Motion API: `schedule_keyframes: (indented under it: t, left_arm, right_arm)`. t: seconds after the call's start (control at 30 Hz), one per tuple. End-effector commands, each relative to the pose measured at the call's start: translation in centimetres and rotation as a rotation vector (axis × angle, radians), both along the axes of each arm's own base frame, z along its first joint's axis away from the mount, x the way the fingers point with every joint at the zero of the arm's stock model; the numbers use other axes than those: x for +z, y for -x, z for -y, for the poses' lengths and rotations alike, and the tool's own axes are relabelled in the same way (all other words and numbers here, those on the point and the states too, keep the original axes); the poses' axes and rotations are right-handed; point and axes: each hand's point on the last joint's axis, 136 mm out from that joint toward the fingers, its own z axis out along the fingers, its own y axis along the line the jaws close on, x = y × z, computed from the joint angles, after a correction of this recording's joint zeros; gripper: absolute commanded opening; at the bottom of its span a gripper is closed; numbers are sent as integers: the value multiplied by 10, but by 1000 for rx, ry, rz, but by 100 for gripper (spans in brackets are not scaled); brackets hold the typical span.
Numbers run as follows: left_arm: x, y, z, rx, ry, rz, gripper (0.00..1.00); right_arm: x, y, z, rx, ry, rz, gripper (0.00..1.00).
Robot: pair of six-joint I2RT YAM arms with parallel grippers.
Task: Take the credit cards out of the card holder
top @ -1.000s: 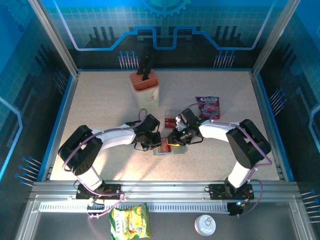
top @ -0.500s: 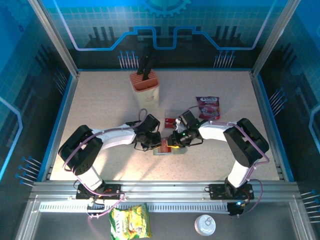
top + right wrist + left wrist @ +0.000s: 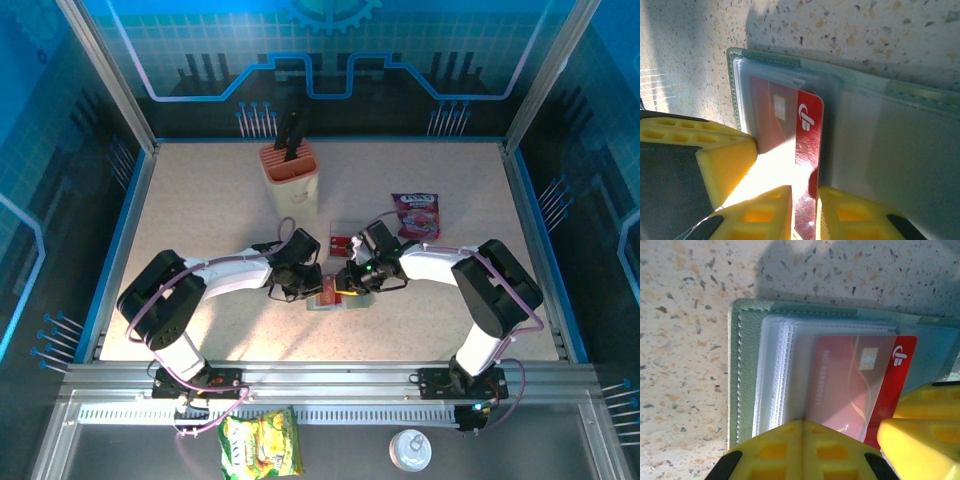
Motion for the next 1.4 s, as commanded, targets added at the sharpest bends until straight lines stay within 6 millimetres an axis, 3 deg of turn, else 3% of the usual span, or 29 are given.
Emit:
schedule_keyframes:
  t: [0.0,0.47,1.0,1.37]
  left_arm:
    - [-16,12,-11,-12,-71,-55,0]
    - [-15,12,-12,-11,-72,-52,0]
    - [-12,11,-12,-10,-72,-46,0]
    - [-11,12,-12,-11,-73,-46,0]
  right_arm:
    - [4,1,0,-2,-31,-6,19]
    - [-5,2,18,-24,33,7,11]
    - [9,2,44,-21,130,56,9]
    - [20,-2,44,-24,144,72,9]
